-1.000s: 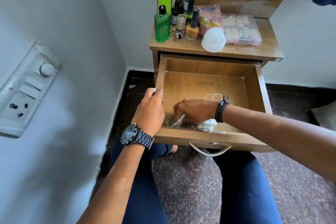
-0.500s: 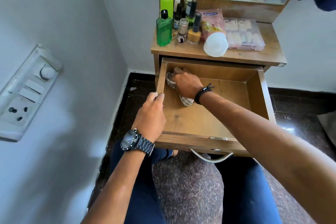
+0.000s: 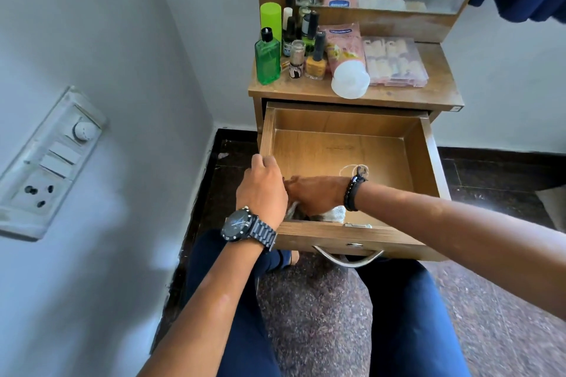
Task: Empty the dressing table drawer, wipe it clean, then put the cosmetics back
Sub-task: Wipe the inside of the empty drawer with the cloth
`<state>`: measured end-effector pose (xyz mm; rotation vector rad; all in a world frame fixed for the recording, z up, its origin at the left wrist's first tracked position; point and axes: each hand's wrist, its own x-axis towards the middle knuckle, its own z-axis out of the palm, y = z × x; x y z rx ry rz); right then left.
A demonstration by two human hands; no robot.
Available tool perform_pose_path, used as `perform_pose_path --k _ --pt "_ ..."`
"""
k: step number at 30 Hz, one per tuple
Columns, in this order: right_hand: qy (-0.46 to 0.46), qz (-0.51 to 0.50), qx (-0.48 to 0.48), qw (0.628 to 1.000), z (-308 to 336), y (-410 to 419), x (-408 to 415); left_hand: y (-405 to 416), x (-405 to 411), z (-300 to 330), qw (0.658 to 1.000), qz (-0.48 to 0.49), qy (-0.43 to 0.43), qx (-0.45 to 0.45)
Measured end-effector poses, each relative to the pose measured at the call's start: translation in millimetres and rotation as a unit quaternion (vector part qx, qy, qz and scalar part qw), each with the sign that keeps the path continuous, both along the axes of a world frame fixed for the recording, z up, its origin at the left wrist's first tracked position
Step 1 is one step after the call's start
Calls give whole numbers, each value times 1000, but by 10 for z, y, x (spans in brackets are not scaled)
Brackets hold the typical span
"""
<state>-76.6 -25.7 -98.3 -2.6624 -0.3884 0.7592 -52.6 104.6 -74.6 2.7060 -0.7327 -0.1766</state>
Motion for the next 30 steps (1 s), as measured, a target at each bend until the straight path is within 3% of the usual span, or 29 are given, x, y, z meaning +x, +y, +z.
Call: perform_pose_path --k 4,7,10,14,19,23,27,30 --pt "-87 -77 -54 992 -61 -219 32 19 -51 -62 1000 -7 16 -7" --pt "-143 -161 -172 961 -9 -531 215 23 -55 -82 1000 -1 13 -14" --pt "-160 -227 -218 936 33 -647 364 13 -61 -108 1000 2 12 -5" --pt "-136 -257 -185 939 15 -616 355 -1 -61 -109 1000 6 9 1" --pt "-34 -159 -89 983 124 -433 42 13 -66 -84 1000 -25 13 8" --pt "60 -127 -24 990 133 -211 -291 24 -59 -80 999 -32 24 2" --pt "49 -126 -24 991 90 -209 -270 22 -65 -83 999 -33 24 3" --pt "-28 -153 -82 984 65 -300 -119 26 -52 -103 999 -36 25 5"
